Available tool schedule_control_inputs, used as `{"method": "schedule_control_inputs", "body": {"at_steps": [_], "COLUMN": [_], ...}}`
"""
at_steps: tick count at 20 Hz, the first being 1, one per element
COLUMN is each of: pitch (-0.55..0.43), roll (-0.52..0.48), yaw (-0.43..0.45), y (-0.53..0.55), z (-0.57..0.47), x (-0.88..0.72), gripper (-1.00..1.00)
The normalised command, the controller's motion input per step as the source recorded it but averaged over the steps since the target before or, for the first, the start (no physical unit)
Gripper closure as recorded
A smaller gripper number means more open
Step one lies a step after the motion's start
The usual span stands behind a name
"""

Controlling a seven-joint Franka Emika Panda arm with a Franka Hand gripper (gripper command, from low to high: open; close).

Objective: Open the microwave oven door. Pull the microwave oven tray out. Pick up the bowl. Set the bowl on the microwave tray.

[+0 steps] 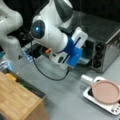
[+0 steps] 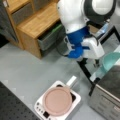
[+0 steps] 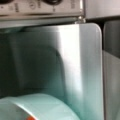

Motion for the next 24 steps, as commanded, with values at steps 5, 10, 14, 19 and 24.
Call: {"method": "schedule_control_inputs", "body": {"at_steps": [5, 10, 14, 19, 24], "pitch": [0.259, 0.292, 0.361, 0.303, 0.213], "roll": [0.065, 0.093, -0.008, -0.084, -0.202], "yaw": [-0.169, -0.15, -0.017, 0.134, 0.199], "y": [0.57, 0.47, 0.02, -0.3, -0.31], "z": [0.12, 0.15, 0.26, 0.35, 0.28], "x": [-0.4, -0.47, -0.48, -0.3, 0.01], "gripper": [-1.0, -1.0, -1.0, -1.0, -1.0]}}
